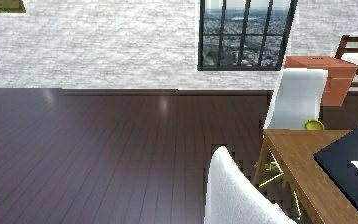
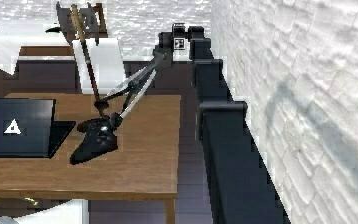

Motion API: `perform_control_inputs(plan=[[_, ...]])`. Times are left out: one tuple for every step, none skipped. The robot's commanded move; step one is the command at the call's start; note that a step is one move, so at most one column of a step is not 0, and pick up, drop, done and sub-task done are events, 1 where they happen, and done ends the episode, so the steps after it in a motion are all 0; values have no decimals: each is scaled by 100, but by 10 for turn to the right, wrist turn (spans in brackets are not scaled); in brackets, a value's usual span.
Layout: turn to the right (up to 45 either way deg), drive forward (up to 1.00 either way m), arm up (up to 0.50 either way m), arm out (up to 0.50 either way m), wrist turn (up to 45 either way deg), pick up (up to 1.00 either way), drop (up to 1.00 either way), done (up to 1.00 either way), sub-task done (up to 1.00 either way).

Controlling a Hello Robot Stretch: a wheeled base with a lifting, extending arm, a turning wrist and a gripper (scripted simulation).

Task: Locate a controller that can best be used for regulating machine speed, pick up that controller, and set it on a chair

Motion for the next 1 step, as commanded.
perform_control_inputs(plan=[[0,0,0,-48,0,0,0,0,0]])
